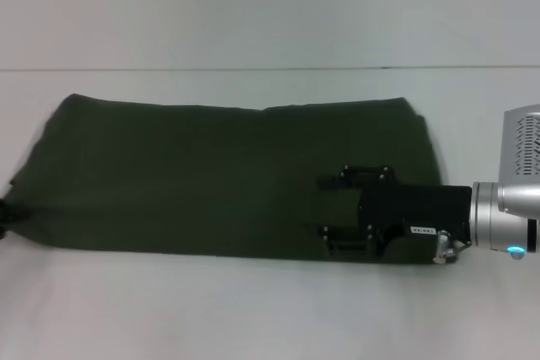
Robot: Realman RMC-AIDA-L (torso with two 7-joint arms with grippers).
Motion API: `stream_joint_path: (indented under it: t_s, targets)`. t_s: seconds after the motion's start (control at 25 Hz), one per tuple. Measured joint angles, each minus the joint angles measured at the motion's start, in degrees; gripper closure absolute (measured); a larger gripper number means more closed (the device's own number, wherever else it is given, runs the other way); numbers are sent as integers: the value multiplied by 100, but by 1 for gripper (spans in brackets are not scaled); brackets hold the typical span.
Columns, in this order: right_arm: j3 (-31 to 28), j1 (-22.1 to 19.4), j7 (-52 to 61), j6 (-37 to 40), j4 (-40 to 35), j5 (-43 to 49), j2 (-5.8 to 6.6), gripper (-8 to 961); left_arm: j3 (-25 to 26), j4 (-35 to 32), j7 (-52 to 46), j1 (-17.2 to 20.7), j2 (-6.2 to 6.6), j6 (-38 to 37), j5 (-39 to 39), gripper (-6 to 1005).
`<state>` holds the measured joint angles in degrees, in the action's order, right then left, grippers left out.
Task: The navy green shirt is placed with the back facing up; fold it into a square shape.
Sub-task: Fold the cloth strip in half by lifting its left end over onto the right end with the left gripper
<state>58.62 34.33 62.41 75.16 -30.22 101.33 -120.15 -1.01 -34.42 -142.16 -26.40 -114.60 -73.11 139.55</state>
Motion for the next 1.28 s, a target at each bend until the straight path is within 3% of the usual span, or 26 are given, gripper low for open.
stream_joint_path:
  t_s: [0.48, 0.84, 0.96, 1.28]
  targets:
    - [47, 8, -9, -77, 57, 0, -8, 190, 278, -128, 109, 40, 74, -193, -85, 980]
    - [-139, -147, 13, -146, 60, -1, 0, 191, 167, 93, 306, -313, 72, -1708, -1261, 981]
    - [-371, -321, 33, -102, 38, -4, 13, 192, -87, 328, 442, -611, -23, -1938, -1607, 981]
    - [-1440, -1150, 9, 604, -11, -9, 47, 193, -908, 1317, 1273, -2036, -592, -1054, -1823, 981]
